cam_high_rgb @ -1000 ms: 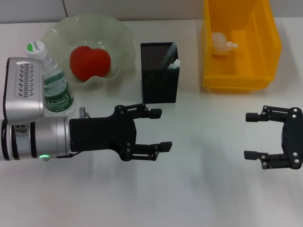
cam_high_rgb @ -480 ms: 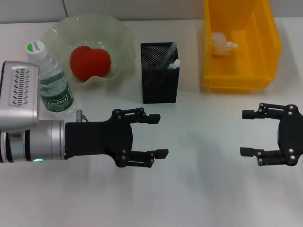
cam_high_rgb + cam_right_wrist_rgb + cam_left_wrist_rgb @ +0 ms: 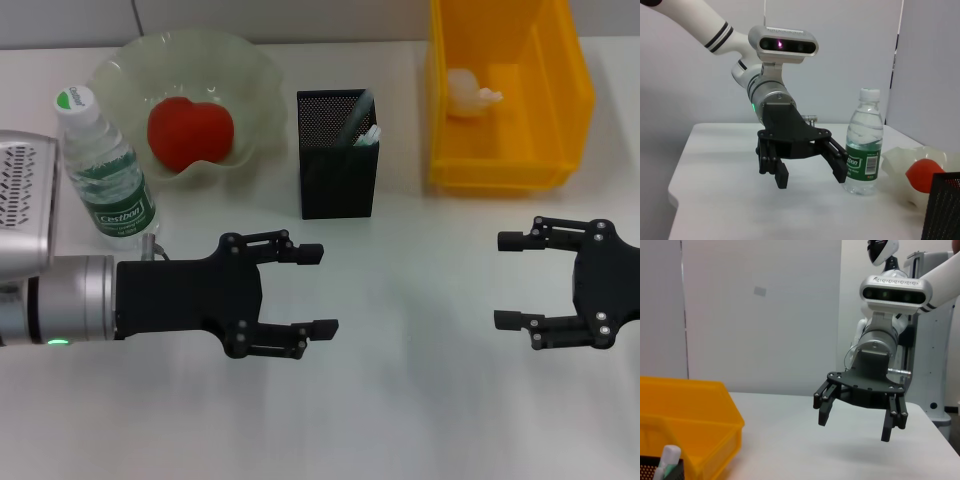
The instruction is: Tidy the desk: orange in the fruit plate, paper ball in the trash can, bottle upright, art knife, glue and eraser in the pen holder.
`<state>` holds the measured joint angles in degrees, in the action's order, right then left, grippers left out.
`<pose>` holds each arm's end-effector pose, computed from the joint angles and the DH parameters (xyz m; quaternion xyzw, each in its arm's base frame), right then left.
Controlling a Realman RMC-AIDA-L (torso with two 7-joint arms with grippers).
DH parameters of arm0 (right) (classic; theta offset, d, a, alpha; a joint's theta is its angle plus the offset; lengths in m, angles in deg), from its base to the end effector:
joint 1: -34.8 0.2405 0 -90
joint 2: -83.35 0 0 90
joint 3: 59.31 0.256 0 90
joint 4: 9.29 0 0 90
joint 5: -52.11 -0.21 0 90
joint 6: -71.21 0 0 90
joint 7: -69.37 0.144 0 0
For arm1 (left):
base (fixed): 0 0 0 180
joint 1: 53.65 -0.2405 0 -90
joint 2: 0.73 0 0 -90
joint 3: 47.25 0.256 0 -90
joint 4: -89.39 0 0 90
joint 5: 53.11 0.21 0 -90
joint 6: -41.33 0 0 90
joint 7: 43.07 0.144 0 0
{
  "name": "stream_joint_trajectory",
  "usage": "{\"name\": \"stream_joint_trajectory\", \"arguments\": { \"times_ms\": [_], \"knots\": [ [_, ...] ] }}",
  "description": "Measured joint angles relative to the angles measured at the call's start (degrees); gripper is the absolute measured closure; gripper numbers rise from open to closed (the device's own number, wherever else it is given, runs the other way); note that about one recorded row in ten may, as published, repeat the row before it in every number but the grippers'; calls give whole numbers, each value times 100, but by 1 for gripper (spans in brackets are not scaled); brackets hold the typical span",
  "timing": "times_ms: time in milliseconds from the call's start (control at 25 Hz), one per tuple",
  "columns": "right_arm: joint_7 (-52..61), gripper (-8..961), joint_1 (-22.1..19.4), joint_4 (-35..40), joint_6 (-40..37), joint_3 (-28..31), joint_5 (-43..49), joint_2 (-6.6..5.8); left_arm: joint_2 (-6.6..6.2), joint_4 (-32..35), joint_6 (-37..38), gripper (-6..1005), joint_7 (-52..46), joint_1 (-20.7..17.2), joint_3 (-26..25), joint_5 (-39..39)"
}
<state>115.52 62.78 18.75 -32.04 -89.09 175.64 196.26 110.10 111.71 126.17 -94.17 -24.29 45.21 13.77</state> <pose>0.2984 0.2817 0.0243 -0.9634 0.0060 0.2425 0.1139 -0.2522 0.2922 -0.0449 -0.9605 -0.0375 -0.2710 0.0509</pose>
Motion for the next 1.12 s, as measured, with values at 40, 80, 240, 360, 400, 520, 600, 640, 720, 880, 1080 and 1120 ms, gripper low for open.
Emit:
{"name": "stream_joint_trajectory", "arguments": {
  "times_ms": [40, 80, 240, 360, 400, 520, 600, 640, 720, 880, 1080, 1120],
  "knots": [
    [4, 162, 2, 0, 3, -1, 0, 7, -14, 0, 24, 197, 2, -2, -5, 0],
    [6, 161, 3, -1, 8, -1, 0, 11, -23, 1, 41, 197, 3, -6, -12, 0],
    [15, 162, 11, -1, 42, -1, -12, 29, -66, 22, 158, 199, 4, -40, -227, 125],
    [50, 162, 35, -1, 43, -1, -19, 33, -70, 47, 210, 199, 4, -66, -423, 296],
    [66, 162, 43, 0, 43, -1, -19, 33, -70, 47, 210, 200, 4, -66, -423, 296],
    [83, 161, 57, 0, 44, 1, -20, 33, -66, 55, 254, 200, 4, -83, -580, 459],
    [85, 161, 58, 0, 43, 4, -22, 32, -61, 59, 269, 199, 4, -82, -584, 497],
    [87, 161, 60, 0, 43, 4, -23, 32, -58, 61, 280, 199, 4, -83, -585, 507],
    [91, 161, 64, 0, 44, 5, -24, 31, -57, 63, 302, 199, 4, -82, -586, 513],
    [92, 161, 67, 0, 43, 6, -27, 29, -62, 63, 339, 199, 4, -81, -589, 516],
    [94, 162, 69, 0, 42, 0, -31, 29, -63, 62, 350, 199, 4, -80, -589, 518],
    [94, 162, 71, 0, 42, -1, -31, 29, -63, 62, 350, 199, 4, -80, -589, 519]
  ]
}}
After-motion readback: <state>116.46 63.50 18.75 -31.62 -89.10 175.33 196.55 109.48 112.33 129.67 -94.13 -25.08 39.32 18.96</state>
